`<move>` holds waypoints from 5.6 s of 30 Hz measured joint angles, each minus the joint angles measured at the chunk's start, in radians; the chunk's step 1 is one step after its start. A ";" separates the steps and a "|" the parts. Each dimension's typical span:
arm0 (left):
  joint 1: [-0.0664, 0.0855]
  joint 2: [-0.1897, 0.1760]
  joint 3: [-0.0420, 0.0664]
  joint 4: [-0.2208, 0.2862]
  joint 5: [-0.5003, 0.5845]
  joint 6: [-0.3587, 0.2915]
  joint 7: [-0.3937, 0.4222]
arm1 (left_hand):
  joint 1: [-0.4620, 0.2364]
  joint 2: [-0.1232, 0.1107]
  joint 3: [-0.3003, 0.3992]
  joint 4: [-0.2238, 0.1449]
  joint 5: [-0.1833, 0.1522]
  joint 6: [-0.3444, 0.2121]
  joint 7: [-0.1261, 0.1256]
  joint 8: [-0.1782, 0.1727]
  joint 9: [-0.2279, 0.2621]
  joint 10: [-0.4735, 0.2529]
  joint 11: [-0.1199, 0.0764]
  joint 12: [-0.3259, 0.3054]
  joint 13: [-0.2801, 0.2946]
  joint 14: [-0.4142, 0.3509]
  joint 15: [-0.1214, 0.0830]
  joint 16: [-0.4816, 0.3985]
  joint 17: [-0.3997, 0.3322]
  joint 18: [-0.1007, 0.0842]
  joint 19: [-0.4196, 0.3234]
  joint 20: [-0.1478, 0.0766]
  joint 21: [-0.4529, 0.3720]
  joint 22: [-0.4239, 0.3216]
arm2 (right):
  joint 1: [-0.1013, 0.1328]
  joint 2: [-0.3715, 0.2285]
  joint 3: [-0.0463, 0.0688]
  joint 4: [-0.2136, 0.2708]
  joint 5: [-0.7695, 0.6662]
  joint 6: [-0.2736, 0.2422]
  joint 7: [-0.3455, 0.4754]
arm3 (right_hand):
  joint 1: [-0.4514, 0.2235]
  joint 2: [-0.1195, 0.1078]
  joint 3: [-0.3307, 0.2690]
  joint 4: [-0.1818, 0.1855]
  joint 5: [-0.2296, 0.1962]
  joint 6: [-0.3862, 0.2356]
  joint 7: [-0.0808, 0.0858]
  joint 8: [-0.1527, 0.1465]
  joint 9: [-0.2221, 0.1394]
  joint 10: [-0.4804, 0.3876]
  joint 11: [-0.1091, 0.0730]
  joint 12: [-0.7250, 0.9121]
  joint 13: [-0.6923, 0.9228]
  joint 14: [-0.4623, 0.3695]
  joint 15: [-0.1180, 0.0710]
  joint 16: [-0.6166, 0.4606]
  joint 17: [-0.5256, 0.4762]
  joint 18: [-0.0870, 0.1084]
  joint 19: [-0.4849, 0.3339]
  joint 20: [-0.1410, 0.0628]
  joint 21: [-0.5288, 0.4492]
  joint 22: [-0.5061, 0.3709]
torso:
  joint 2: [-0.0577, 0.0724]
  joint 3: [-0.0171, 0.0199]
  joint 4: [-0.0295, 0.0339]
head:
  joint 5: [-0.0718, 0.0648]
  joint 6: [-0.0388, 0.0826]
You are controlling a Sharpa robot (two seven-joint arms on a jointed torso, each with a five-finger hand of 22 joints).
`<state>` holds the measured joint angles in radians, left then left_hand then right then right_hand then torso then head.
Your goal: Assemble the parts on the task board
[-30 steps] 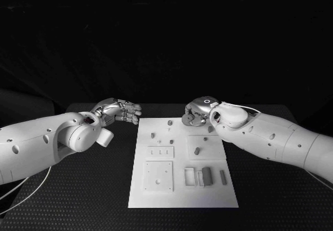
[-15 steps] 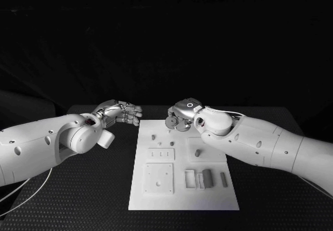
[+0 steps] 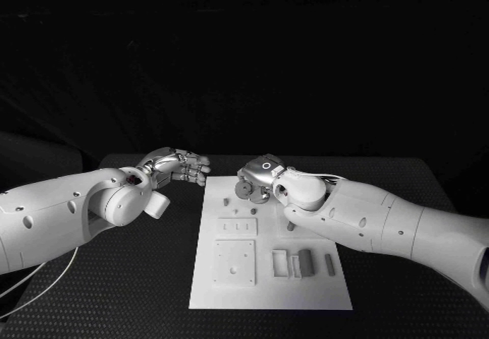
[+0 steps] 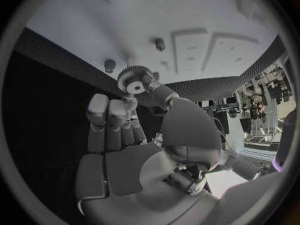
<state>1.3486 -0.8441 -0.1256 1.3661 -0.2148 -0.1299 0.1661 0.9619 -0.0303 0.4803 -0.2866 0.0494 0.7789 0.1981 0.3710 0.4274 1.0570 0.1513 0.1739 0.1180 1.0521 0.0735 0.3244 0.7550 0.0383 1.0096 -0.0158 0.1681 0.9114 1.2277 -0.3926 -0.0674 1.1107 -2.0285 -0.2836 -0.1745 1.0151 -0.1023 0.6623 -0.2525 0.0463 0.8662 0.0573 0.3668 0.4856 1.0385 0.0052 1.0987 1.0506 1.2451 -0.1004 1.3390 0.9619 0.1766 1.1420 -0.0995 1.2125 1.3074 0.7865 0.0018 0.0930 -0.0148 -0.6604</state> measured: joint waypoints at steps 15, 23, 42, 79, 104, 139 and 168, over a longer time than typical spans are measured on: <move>0.000 0.003 0.000 -0.001 0.000 0.000 0.000 | 0.000 0.000 0.000 0.000 0.000 0.000 0.000 0.000 0.000 0.000 0.000 -0.005 0.000 0.000 0.000 0.000 0.001 0.000 0.000 0.000 0.000 0.000 | -0.009 0.015 -0.008 -0.027 -0.044 -0.017 -0.016 | -0.006 -0.006 0.002 0.002 -0.001 0.006 0.001 0.003 0.000 0.000 0.000 0.000 -0.002 0.002 -0.002 0.000 -0.001 0.000 0.002 0.002 0.000 0.000 | 0.000 0.0015 -0.0018 | 0.005 -0.005; 0.000 0.004 0.000 -0.001 0.000 0.000 0.000 | 0.000 0.000 0.000 0.000 0.000 0.000 0.000 0.000 0.000 0.000 0.000 -0.005 0.001 0.000 0.000 0.000 0.002 0.010 0.000 0.000 0.000 0.000 | -0.009 0.016 -0.008 -0.033 -0.053 -0.023 -0.020 | -0.006 -0.006 0.003 0.003 -0.001 0.005 0.002 0.003 0.001 0.000 0.000 0.000 -0.003 0.003 -0.003 0.000 -0.001 0.000 0.002 0.002 0.000 0.000 | 0.000 0.0020 -0.0035 | 0.006 -0.006; 0.000 0.006 0.000 -0.003 0.000 0.000 0.000 | 0.000 0.000 0.000 0.000 0.000 0.000 0.000 0.000 0.000 0.000 0.000 -0.005 0.001 0.000 0.000 -0.004 0.003 0.008 0.000 0.000 0.000 0.000 | -0.015 0.027 -0.009 -0.059 -0.057 -0.021 -0.017 | -0.003 -0.014 0.003 0.003 -0.004 0.006 0.003 0.003 0.002 0.000 0.000 0.000 -0.005 0.003 -0.003 0.000 -0.001 0.000 0.007 0.000 0.000 0.000 | 0.000 0.0026 -0.0030 | 0.006 -0.010; 0.000 0.009 0.000 -0.006 0.000 0.000 0.000 | 0.000 0.000 0.000 0.000 0.000 0.000 0.000 0.000 0.000 0.000 0.000 -0.005 0.001 0.000 0.000 -0.004 0.005 0.000 0.000 0.000 -0.004 0.001 | -0.019 0.051 -0.010 -0.107 -0.039 -0.018 -0.004 | -0.002 -0.013 0.005 0.005 0.000 0.007 0.004 -0.006 0.002 0.000 0.000 0.000 -0.011 0.003 -0.003 -0.008 -0.003 0.000 0.004 -0.002 0.000 0.000 | 0.000 0.0020 -0.0032 | 0.006 -0.016; 0.001 0.012 0.000 -0.006 0.000 0.000 0.000 | 0.000 0.000 0.000 0.000 0.000 0.000 0.000 0.000 0.000 0.000 0.000 -0.008 0.002 0.000 0.000 -0.004 0.006 0.010 0.000 0.000 -0.004 0.001 | -0.018 0.062 -0.012 -0.129 0.001 -0.004 0.013 | 0.002 -0.039 0.003 0.020 0.000 -0.045 0.057 -0.058 -0.014 -0.016 0.016 -0.004 -0.028 0.002 0.013 -0.017 -0.004 0.000 0.001 0.002 -0.014 0.000 | -0.001 0.0027 -0.0042 | 0.008 -0.020; 0.001 0.010 0.000 -0.005 0.000 0.000 -0.001 | 0.000 0.000 0.000 0.000 0.000 0.000 0.000 -0.004 0.000 0.000 0.000 -0.008 0.002 0.003 0.003 -0.008 0.008 0.007 0.000 0.000 -0.004 0.002 | -0.022 0.041 -0.015 -0.150 0.063 0.022 0.023 | -0.012 -0.064 0.000 0.096 0.000 -0.101 0.068 -0.088 -0.020 -0.024 0.023 -0.004 -0.050 -0.002 0.024 -0.017 -0.001 0.000 0.002 0.005 -0.020 0.000 | -0.001 0.0035 -0.0047 | 0.006 -0.026; 0.005 -0.007 0.000 -0.035 0.000 -0.003 0.000 | 0.000 0.000 0.000 0.000 0.000 0.000 0.000 -0.004 0.000 0.003 0.003 -0.008 0.003 0.003 0.003 -0.008 0.011 0.008 0.000 0.000 -0.004 0.003 | 0.043 -0.256 0.056 0.160 0.241 -0.168 0.049 | 0.000 -0.062 0.017 0.049 0.000 -0.089 0.072 -0.056 -0.012 -0.047 0.040 -0.253 -0.280 -0.038 0.027 -0.131 -0.049 -0.001 -0.040 0.021 -0.106 -0.032 | -0.005 0.0063 -0.0136 | 0.001 -0.002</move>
<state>1.3538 -0.8509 -0.1254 1.3314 -0.2152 -0.1329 0.1662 0.9619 -0.0303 0.4804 -0.2867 0.0494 0.7789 0.1980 0.3669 0.4275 1.0604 0.1547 0.1656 0.1206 1.0555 0.0769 0.3167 0.7656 0.0460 1.0096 -0.0158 0.1641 0.9142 1.2708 -0.6484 -0.0117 1.2710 -1.7877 -0.4512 -0.1251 1.0154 -0.1646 0.6789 -0.2031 0.0465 0.7769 0.1297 0.3108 0.4739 0.9912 0.0448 0.8452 0.7707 1.2068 -0.0732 1.2085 0.9131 0.1754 1.1021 -0.0785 1.1061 1.2753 0.7815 0.0081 0.0794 -0.0134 -0.6623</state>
